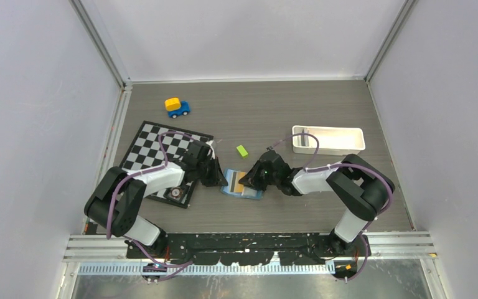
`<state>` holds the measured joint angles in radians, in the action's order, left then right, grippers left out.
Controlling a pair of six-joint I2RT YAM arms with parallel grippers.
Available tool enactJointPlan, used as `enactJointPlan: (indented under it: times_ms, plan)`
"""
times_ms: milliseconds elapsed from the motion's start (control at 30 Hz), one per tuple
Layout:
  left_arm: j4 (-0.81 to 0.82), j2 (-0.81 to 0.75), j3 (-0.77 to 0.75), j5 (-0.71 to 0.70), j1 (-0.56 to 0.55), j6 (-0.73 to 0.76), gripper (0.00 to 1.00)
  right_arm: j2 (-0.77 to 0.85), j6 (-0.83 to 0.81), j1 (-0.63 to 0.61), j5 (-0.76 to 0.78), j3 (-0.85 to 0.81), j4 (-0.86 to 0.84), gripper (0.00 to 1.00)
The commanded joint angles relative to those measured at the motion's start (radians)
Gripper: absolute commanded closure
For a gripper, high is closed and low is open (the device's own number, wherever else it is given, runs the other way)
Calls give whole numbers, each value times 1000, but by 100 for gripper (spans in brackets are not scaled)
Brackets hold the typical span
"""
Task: Put the credit cards into the card holder
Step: Insert the credit card into the card holder.
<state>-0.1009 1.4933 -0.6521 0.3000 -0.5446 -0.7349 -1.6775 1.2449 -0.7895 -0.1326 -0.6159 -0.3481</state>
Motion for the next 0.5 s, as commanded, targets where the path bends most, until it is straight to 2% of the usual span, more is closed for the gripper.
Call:
enactJointPlan:
  times_ms: [0,167,467]
  plan:
    - [0,-30,11,49,-8,-4,91,14,-57,-15,77,13,206,77]
    - [-1,-35,10,49,-8,-5,91,77,-68,-20,129,13,288,60]
    - [0,-39,12,54,-8,-4,91,123,-90,-53,216,-22,387,54]
